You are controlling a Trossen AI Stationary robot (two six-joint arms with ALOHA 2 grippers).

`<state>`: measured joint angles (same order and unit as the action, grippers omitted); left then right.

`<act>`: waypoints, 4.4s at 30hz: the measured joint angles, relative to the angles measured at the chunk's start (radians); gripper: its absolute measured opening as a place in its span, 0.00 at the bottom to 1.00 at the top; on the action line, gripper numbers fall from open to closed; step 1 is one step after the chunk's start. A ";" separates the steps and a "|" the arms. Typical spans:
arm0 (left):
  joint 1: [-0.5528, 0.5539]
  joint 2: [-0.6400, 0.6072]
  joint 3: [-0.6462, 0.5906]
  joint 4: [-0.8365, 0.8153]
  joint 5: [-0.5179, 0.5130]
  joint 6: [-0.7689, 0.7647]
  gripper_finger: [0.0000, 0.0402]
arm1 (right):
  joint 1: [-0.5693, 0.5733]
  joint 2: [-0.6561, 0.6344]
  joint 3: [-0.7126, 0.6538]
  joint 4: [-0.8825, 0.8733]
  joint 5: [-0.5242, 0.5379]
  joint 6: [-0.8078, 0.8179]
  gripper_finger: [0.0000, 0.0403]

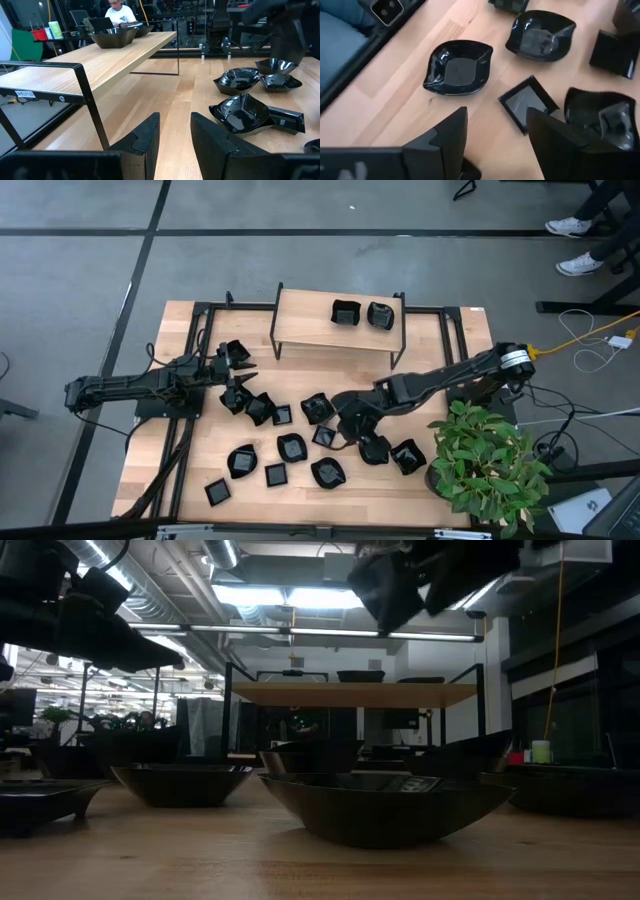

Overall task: Pick & Place Mini shaped plates
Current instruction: Stack the leaf-shaped plate on top of the leaf-shaped plate on the shelf

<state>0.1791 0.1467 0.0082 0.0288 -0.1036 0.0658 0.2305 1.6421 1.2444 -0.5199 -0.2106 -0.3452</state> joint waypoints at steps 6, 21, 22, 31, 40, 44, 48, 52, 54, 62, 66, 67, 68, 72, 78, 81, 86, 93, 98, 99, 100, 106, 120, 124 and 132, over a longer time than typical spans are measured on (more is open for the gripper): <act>0.000 0.000 0.000 0.000 0.000 0.000 0.26 | 0.006 0.000 -0.121 0.245 0.077 -0.052 0.50; 0.000 0.000 0.000 0.000 0.000 0.000 0.26 | -0.010 0.000 -0.278 0.480 0.192 -0.136 0.50; 0.000 0.000 0.000 0.000 0.000 0.000 0.26 | -0.015 0.000 -0.278 0.487 0.192 -0.138 0.50; 0.000 0.000 0.000 0.000 0.000 0.000 0.26 | -0.043 0.000 -0.278 0.501 0.192 -0.159 0.50; 0.000 0.000 0.000 0.000 0.000 0.000 0.26 | -0.038 0.000 -0.278 0.506 0.192 -0.156 0.50; 0.000 0.000 0.000 0.000 0.000 0.000 0.26 | -0.027 0.002 -0.278 0.500 0.192 -0.158 0.50; 0.000 0.000 0.000 0.000 0.000 0.000 0.26 | -0.023 0.032 -0.279 0.512 0.191 -0.160 0.50; 0.000 0.000 0.000 0.000 0.000 0.000 0.26 | -0.031 0.075 -0.279 0.551 0.192 -0.164 0.50; 0.000 0.000 0.000 0.000 0.000 0.000 0.26 | -0.036 0.092 -0.279 0.575 0.192 -0.164 0.50; 0.000 0.000 0.000 0.000 0.000 0.000 0.26 | -0.058 0.118 -0.279 0.592 0.288 -0.161 0.46; 0.000 0.000 0.000 0.000 0.000 0.000 0.26 | -0.066 0.118 -0.279 0.582 0.291 -0.156 0.38; 0.000 0.000 0.000 0.000 0.000 0.000 0.26 | -0.066 0.118 -0.279 0.578 0.290 -0.156 0.36; 0.000 0.000 0.000 0.000 0.000 0.000 0.26 | -0.066 0.118 -0.279 0.570 0.290 -0.156 0.33; 0.000 0.000 0.000 0.000 0.000 0.000 0.26 | -0.066 0.118 -0.279 0.537 0.290 -0.157 0.27; 0.000 0.000 0.000 0.000 0.000 0.000 0.26 | -0.066 0.119 -0.279 0.534 0.291 -0.157 0.21; 0.000 0.000 0.000 0.000 0.000 0.000 0.26 | -0.066 0.134 -0.278 0.534 0.314 -0.157 0.20; 0.000 0.000 0.000 0.000 0.000 0.000 0.26 | -0.067 0.147 -0.278 0.547 0.324 -0.160 0.18; 0.000 0.000 0.000 0.000 0.000 0.000 0.26 | -0.067 0.147 -0.278 0.553 0.324 -0.160 0.11; 0.000 0.000 0.000 0.000 0.000 0.000 0.26 | -0.067 0.147 -0.278 0.553 0.324 -0.161 0.02; 0.000 0.000 0.000 0.000 0.000 0.000 0.26 | -0.067 0.147 -0.278 0.553 0.324 -0.160 0.02; 0.000 0.000 0.000 0.000 0.000 0.000 0.26 | -0.067 0.147 -0.278 0.553 0.324 -0.160 0.01; 0.000 0.000 0.000 0.000 0.000 0.000 0.26 | -0.067 0.146 -0.278 0.570 0.324 -0.156 0.02; 0.000 0.000 0.000 0.000 0.000 0.000 0.26 | -0.067 0.112 -0.092 0.341 0.325 -0.056 0.01; 0.000 0.000 0.000 0.000 0.000 0.000 0.26 | -0.067 0.108 0.027 0.189 0.393 -0.022 0.01; 0.000 0.000 0.000 0.000 0.000 0.000 0.26 | -0.090 0.107 0.271 -0.127 0.515 0.071 0.00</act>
<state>0.1795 0.1463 0.0085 0.0288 -0.1036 0.0658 0.1400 1.7493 1.5152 -0.6465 0.3043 -0.2744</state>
